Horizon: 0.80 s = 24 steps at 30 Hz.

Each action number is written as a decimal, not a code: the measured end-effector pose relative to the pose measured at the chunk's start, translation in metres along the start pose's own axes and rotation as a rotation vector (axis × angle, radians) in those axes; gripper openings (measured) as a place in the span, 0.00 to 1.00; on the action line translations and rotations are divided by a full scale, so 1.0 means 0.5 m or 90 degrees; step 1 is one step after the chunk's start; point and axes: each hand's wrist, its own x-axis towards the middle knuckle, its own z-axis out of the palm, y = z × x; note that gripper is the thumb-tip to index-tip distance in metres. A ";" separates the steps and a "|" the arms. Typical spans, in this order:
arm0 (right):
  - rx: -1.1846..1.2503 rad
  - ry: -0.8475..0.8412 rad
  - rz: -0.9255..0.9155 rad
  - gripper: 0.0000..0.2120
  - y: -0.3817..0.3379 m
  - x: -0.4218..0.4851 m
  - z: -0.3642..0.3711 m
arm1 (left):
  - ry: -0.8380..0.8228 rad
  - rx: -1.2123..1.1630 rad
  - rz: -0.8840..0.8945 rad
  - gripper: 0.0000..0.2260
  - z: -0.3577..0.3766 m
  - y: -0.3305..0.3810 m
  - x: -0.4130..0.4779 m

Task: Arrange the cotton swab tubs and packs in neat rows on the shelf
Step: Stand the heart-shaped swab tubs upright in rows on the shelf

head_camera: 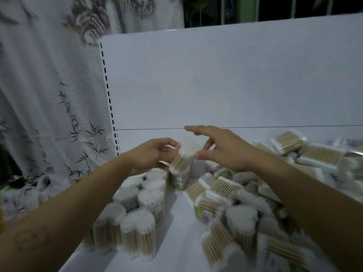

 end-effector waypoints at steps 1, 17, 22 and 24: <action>0.008 -0.001 -0.006 0.30 -0.003 0.007 0.001 | 0.003 -0.010 0.000 0.08 -0.002 0.004 -0.001; -0.096 -0.179 0.132 0.08 -0.022 0.050 0.084 | -0.021 0.609 0.043 0.11 0.011 0.020 -0.005; -0.180 -0.252 0.144 0.13 -0.028 0.035 0.074 | -0.141 0.834 0.012 0.21 0.043 0.022 -0.012; -0.209 -0.296 0.147 0.19 -0.042 0.028 0.074 | -0.163 0.836 0.024 0.20 0.042 0.022 -0.017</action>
